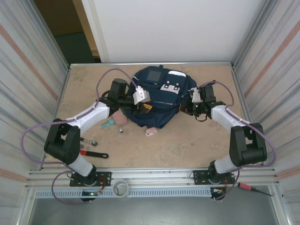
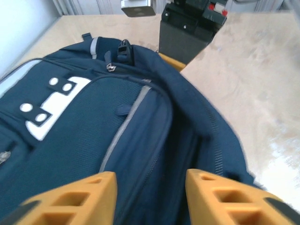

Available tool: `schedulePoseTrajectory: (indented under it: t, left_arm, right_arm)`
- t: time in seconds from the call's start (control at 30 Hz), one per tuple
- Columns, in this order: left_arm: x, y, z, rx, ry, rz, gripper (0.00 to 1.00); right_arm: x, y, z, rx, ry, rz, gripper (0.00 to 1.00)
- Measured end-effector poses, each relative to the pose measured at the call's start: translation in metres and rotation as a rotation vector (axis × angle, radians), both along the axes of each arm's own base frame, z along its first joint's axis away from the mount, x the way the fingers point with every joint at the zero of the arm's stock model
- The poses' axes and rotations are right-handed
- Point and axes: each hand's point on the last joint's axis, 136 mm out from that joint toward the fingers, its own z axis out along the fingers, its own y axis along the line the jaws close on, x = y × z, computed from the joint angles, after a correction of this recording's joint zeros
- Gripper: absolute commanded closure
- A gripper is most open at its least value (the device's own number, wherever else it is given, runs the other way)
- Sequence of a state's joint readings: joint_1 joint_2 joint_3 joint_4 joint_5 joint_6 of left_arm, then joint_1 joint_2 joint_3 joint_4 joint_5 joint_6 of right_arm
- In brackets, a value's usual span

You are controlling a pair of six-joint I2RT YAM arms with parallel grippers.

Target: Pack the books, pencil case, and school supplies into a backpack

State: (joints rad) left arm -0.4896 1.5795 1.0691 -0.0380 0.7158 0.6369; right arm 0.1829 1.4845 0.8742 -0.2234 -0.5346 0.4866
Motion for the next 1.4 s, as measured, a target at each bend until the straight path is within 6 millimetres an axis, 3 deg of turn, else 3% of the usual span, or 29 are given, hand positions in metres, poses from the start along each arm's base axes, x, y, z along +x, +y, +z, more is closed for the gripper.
schedulePoseTrajectory:
  t: [0.27,0.33,0.43,0.5,0.6,0.83,1.03,1.2,1.27,1.4]
  left_arm:
    - [-0.023,-0.056,-0.017,0.156,-0.091,-0.081,0.39]
    - [-0.021,-0.064,-0.028,0.197,-0.095,-0.082,0.47]
    - [-0.017,-0.065,-0.046,0.253,-0.074,-0.076,0.78]
    - [-0.017,-0.063,-0.049,0.263,-0.064,-0.079,0.92]
    - [-0.018,-0.063,-0.039,0.217,-0.056,-0.100,0.98]
    - [-0.026,-0.044,-0.025,0.081,0.026,-0.121,1.00]
    - [-0.027,-0.041,-0.024,0.065,0.053,-0.127,0.99]
    - [-0.028,-0.040,-0.025,0.068,0.064,-0.128,0.99]
    - [-0.028,-0.040,-0.025,0.068,0.064,-0.128,0.99]
    - [-0.029,-0.040,-0.025,0.069,0.063,-0.130,0.98]
  right_arm:
    - [-0.014,0.024,0.012,-0.027,-0.037,0.059,1.00]
    - [-0.016,0.028,0.017,-0.023,-0.051,0.071,1.00]
    - [-0.017,0.026,0.018,-0.033,-0.051,0.065,1.00]
    - [-0.017,0.020,0.015,-0.048,-0.039,0.051,1.00]
    - [-0.015,0.011,0.012,-0.056,-0.035,0.042,1.00]
    - [-0.001,-0.011,-0.003,-0.023,0.006,-0.007,0.92]
    - [0.004,-0.020,0.006,-0.002,-0.018,-0.033,0.62]
    - [0.005,-0.045,0.044,0.035,-0.122,-0.113,0.41]
    - [0.005,-0.061,0.060,0.063,-0.158,-0.176,0.26]
    - [0.016,-0.086,0.065,0.087,-0.165,-0.290,0.19]
